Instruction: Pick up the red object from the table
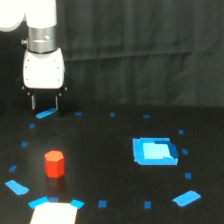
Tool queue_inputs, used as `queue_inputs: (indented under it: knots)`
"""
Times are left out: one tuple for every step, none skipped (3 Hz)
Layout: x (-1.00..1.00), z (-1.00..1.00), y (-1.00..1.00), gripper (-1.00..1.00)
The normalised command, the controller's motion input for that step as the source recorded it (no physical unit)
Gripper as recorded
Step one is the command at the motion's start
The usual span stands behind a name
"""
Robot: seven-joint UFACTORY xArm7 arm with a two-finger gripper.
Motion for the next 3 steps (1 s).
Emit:
queue_inputs:
  knots:
    - [0.14, -0.25, -0.66, 1.0]
    - [-0.13, -0.39, -0.64, 1.0]
    - [0.03, -0.04, -1.0, 1.0]
